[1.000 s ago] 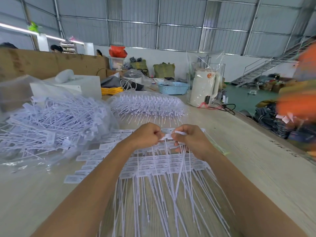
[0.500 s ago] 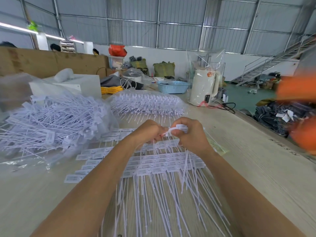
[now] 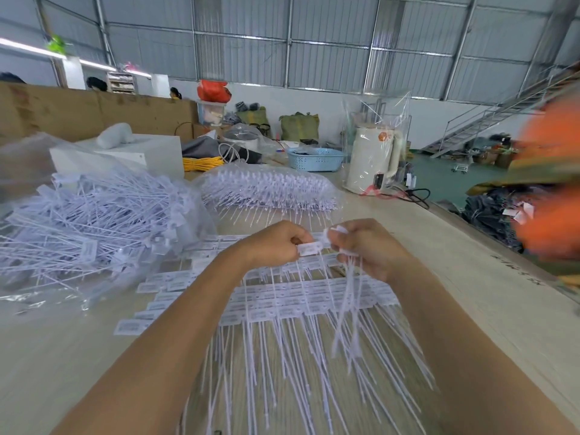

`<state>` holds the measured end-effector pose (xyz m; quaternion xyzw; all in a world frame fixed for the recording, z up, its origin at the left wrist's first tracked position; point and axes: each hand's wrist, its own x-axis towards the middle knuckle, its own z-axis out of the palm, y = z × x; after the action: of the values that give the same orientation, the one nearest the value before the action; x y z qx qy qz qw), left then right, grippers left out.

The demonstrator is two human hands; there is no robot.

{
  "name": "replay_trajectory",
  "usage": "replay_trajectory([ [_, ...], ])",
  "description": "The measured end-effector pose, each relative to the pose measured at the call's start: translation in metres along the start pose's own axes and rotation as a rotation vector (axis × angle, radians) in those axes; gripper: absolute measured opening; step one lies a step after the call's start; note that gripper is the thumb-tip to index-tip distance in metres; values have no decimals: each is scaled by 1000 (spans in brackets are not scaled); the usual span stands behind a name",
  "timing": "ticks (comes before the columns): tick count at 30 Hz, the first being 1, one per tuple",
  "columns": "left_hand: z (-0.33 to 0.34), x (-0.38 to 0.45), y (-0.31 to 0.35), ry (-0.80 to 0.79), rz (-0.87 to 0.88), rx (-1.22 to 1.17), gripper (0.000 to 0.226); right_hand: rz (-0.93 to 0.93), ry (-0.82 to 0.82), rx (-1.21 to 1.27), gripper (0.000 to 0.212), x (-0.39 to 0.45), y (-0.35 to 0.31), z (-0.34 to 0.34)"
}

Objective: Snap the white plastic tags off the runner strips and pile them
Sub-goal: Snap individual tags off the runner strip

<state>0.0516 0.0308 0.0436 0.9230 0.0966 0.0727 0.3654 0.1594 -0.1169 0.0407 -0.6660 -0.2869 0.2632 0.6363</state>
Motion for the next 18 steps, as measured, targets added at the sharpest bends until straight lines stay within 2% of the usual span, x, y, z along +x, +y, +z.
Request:
replay_trajectory([
  [3,1,1,-2,60,21,50,31,-57,18,-77,15,1,10,17],
  [9,4,3,-5,161,91,-3,34,-99,70,-155,11,2,16,30],
  [12,1,3,-7,180,27,55,30,-140,82,-96,14,2,15,30],
  [15,-1,3,-8,177,-63,62,10,-180,81,-66,11,1,13,31],
  [18,0,2,-9,153,-102,-5,18,-229,96,-106,10,0,13,30],
])
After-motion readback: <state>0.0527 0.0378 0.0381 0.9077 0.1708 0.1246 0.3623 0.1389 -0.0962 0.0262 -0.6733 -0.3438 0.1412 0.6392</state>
